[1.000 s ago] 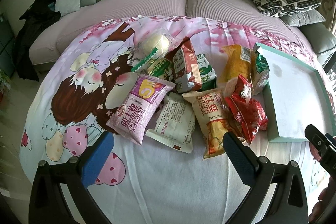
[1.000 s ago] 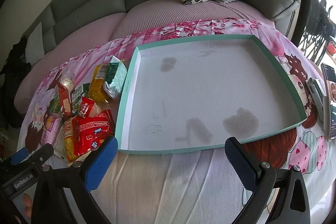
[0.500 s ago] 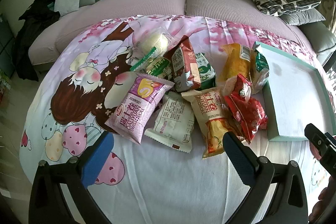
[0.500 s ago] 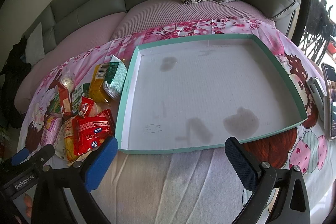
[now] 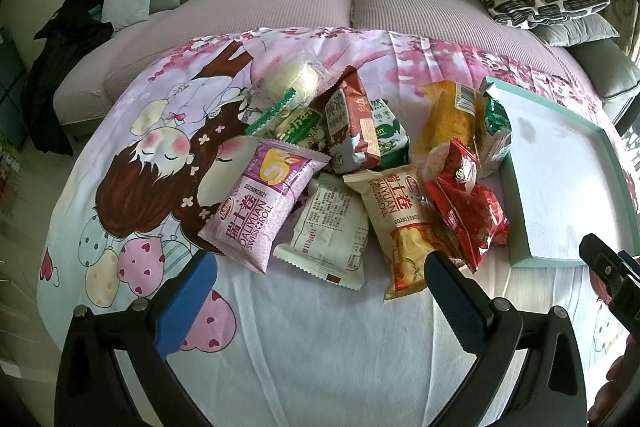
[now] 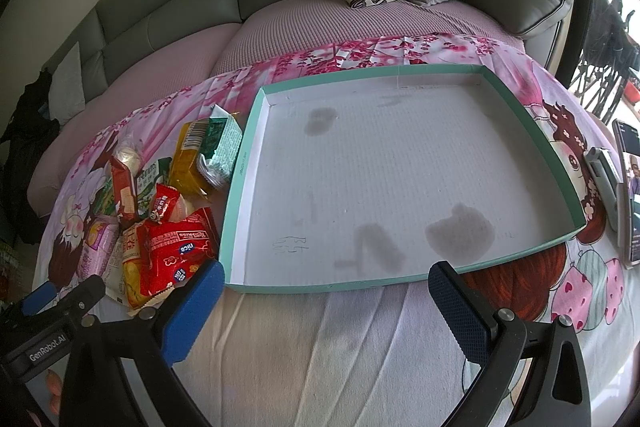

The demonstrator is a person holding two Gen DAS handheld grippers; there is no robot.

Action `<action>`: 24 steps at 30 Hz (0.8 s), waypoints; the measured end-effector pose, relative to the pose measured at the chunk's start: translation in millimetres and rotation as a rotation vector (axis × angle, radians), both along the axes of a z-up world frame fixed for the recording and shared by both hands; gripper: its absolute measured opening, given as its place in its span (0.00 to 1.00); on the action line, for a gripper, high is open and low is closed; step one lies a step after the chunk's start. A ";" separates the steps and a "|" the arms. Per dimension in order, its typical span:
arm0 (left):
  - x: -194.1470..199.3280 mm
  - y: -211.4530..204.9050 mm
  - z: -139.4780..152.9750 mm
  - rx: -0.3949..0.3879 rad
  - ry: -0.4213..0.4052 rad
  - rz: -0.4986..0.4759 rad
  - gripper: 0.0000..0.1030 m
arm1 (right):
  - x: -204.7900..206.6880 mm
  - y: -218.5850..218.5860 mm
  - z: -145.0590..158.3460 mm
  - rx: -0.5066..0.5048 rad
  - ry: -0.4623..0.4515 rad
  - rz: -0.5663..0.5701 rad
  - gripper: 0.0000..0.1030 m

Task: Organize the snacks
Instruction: 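Move left gripper to the pink bread packet while right gripper approaches the red snack packet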

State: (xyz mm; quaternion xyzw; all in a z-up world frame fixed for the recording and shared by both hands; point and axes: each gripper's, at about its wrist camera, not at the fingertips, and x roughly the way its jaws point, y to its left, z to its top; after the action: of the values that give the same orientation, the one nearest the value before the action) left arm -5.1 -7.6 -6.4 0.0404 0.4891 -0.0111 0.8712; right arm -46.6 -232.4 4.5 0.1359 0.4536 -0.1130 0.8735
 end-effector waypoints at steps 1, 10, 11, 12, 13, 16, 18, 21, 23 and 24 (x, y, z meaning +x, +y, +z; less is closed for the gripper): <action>-0.4 -0.3 -0.5 0.000 0.000 0.000 1.00 | 0.0 -0.1 0.0 0.000 0.000 0.000 1.00; 1.5 1.5 -2.7 -0.010 0.013 0.003 1.00 | 1.7 -1.0 -4.3 -0.007 0.015 -0.009 1.00; 2.3 3.1 -3.1 -0.014 0.018 0.007 1.00 | 2.2 -1.2 -4.4 -0.011 0.017 -0.011 1.00; 3.2 5.7 -3.0 -0.019 0.021 0.016 1.00 | 2.8 -1.1 -4.2 -0.017 0.019 -0.014 1.00; 4.7 8.7 -2.4 -0.024 0.023 0.024 1.00 | 3.4 -1.6 -3.7 -0.021 0.020 -0.015 1.00; 7.8 18.5 0.5 -0.057 0.030 0.056 1.00 | 4.8 -1.0 -3.3 -0.033 0.026 -0.018 1.00; 9.5 22.6 3.0 -0.068 0.033 0.067 1.00 | 5.7 0.2 -2.3 -0.041 0.030 -0.018 1.00; 13.1 29.7 9.3 -0.076 0.032 0.082 1.00 | 7.5 3.3 1.9 -0.054 0.029 -0.011 1.00; 17.1 36.5 16.7 -0.080 0.022 0.097 1.00 | 8.8 4.2 8.1 -0.058 0.013 -0.010 1.00; 20.3 40.6 21.0 -0.071 0.014 0.113 1.00 | 9.9 4.4 13.0 -0.054 -0.001 -0.016 1.00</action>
State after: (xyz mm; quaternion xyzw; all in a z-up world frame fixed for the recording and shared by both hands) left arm 15.2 33.0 14.6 -0.0183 0.4960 0.0204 0.8679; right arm -36.7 -228.0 17.4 0.1160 0.4488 -0.1322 0.8762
